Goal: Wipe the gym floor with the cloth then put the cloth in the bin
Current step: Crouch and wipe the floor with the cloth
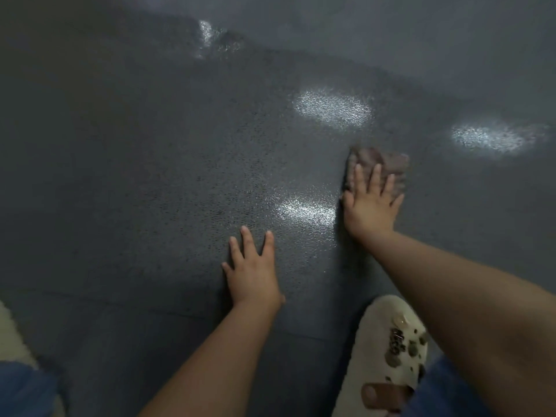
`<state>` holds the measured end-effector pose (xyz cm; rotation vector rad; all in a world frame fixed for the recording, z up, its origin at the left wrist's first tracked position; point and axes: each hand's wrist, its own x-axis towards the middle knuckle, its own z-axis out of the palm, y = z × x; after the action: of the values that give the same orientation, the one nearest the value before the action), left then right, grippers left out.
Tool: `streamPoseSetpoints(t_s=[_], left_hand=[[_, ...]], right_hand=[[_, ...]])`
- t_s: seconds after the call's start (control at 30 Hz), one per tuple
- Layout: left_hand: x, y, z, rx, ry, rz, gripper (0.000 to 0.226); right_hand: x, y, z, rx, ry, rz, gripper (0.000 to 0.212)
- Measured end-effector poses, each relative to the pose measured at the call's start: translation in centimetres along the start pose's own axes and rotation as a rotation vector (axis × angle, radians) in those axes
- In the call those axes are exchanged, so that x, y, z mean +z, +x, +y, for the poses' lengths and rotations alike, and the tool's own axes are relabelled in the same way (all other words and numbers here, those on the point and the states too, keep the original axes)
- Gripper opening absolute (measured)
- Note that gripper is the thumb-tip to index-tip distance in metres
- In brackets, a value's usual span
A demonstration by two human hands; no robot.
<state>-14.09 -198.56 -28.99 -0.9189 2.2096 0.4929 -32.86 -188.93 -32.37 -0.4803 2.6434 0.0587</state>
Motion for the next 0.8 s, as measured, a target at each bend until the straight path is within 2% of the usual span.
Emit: streamPoseSetpoints(t_s=[0.07, 0.17, 0.23, 0.33, 0.4, 0.43, 0.53, 0.63, 0.73, 0.8], left_hand=[[0.0, 0.1, 0.0, -0.005, -0.011, 0.001, 0.121], [0.1, 0.2, 0.0, -0.008, -0.019, 0.019, 0.119], [0.2, 0.1, -0.1, -0.005, -0.018, 0.03, 0.117], [0.2, 0.2, -0.2, -0.004, -0.021, 0.021, 0.121], [0.2, 0.2, -0.3, -0.001, -0.017, 0.007, 0.122], [0.2, 0.2, -0.3, -0.002, -0.018, 0.007, 0.123], [0.1, 0.2, -0.3, -0.002, -0.025, 0.01, 0.123], [0.1, 0.2, -0.3, -0.006, -0.033, 0.014, 0.123], [0.0, 0.2, -0.1, -0.011, -0.033, 0.016, 0.123], [-0.1, 0.2, -0.1, -0.007, -0.023, 0.022, 0.123]], right_hand=[[1.4, -3.1, -1.6, -0.085, -0.043, -0.027, 0.059], [4.2, -8.2, -3.1, -0.329, -0.137, -0.049, 0.064], [5.5, -10.3, -3.0, -0.472, -0.16, -0.07, 0.06], [5.0, -9.4, -0.8, -0.605, -0.24, -0.145, 0.058], [3.6, -7.3, 1.6, -0.658, -0.302, -0.102, 0.062], [3.2, -6.1, 3.3, -0.632, -0.316, -0.069, 0.059], [1.2, -3.5, 8.5, -0.193, -0.148, -0.068, 0.058], [0.3, -3.0, 10.8, 0.122, 0.063, -0.054, 0.06], [1.1, -3.5, 7.5, 0.281, 0.189, -0.036, 0.06], [1.7, -4.6, 4.0, 0.253, 0.193, -0.051, 0.061]])
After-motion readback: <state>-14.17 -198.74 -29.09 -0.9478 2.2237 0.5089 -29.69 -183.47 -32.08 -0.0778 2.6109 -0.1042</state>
